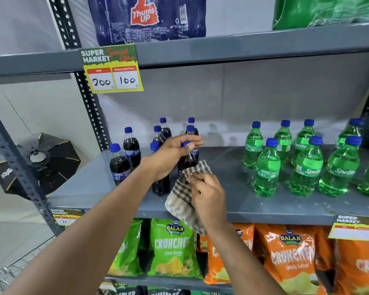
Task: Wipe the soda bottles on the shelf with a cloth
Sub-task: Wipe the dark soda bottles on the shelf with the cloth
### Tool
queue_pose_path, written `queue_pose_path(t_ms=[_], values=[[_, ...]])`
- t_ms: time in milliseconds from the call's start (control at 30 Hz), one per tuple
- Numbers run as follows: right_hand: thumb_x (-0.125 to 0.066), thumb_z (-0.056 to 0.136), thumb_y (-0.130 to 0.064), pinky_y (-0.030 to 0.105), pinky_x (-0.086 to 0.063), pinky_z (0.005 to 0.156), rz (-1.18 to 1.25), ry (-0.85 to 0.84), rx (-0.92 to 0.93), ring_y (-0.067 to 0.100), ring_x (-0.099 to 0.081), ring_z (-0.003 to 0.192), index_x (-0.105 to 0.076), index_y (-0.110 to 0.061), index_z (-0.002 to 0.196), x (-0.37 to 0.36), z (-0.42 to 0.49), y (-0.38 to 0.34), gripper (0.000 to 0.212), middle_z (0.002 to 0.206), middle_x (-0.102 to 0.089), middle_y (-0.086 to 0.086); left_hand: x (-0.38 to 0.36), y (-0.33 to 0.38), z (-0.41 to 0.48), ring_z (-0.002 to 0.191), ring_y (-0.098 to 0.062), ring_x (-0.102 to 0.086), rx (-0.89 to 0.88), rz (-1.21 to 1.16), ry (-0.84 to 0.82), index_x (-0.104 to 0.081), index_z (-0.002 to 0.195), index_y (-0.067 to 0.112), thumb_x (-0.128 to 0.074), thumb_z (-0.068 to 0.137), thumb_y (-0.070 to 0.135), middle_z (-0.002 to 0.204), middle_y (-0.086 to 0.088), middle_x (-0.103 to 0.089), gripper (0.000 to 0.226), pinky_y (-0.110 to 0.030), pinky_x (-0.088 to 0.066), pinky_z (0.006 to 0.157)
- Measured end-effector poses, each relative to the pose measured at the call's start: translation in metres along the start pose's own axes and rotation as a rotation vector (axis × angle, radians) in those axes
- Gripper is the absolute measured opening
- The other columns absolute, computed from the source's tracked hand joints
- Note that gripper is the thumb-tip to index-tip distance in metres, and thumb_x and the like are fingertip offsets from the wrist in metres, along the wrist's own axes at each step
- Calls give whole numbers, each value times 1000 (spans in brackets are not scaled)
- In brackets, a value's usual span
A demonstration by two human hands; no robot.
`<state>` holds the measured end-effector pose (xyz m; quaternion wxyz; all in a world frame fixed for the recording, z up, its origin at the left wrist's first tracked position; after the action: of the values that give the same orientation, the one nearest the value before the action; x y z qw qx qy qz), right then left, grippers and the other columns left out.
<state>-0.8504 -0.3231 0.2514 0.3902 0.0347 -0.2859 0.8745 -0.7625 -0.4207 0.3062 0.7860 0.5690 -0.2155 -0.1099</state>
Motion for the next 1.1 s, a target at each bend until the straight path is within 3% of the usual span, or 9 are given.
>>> queue_pose_path(t_ms=[67,200,433,533,700,867,1100], values=[[-78,75,11,20,-49,81,-13,34,24,20,-62,90,-79,-5,99,6,18,-11,29,94,-73,4,0,-1,1,131,-19,-58,24,-21,-8,-67,121,19,-48,104,4,131,-7,-69,30,-37,-39,116],[-79,77,7,21,-45,73,-67,70,23,24,-62,82,-80,-6,97,13,46,-23,24,88,-73,4,0,-7,4,126,-35,-60,104,-69,-35,-70,122,18,-49,104,7,131,-16,-69,30,-42,-50,107],[-77,77,9,32,-56,70,-38,-80,-26,28,-67,81,-80,-7,95,-2,-10,1,24,85,-73,6,-1,-3,2,133,-11,-56,65,12,-39,-58,135,10,-44,105,3,139,-4,-64,34,-33,-35,119],[-76,77,10,32,-54,72,-18,-111,-37,27,-68,80,-80,-6,95,-6,-19,4,25,85,-73,5,-7,1,-1,132,-10,-56,31,35,-50,-56,137,9,-44,105,2,140,-5,-63,35,-31,-35,118],[-76,79,12,34,-55,75,25,35,-22,28,-67,83,-79,-3,96,11,10,-8,23,88,-73,7,-12,3,1,132,-16,-57,23,6,-56,-56,136,8,-43,105,2,138,-8,-65,35,-37,-36,118],[-79,77,8,28,-54,75,13,108,-1,27,-67,84,-80,-6,97,19,40,-21,25,90,-75,6,-10,-3,-1,129,-30,-60,74,-184,-52,-62,131,8,-42,104,-1,134,-11,-68,35,-37,-49,107],[-78,75,12,34,-57,67,2,-10,-21,26,-67,79,-79,-5,97,7,-2,-2,29,86,-73,6,-3,1,-5,131,-16,-58,25,-63,-34,-55,137,7,-39,106,1,138,-9,-64,35,-30,-41,112]])
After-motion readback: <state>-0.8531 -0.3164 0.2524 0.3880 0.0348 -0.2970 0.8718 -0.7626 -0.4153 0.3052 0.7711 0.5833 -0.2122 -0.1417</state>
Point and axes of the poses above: each hand's wrist, its own z-axis towards the middle knuckle, its own x-axis out of the back of the hand, y = z × x, the point moved 10 cm from there along z, towards the middle knuckle
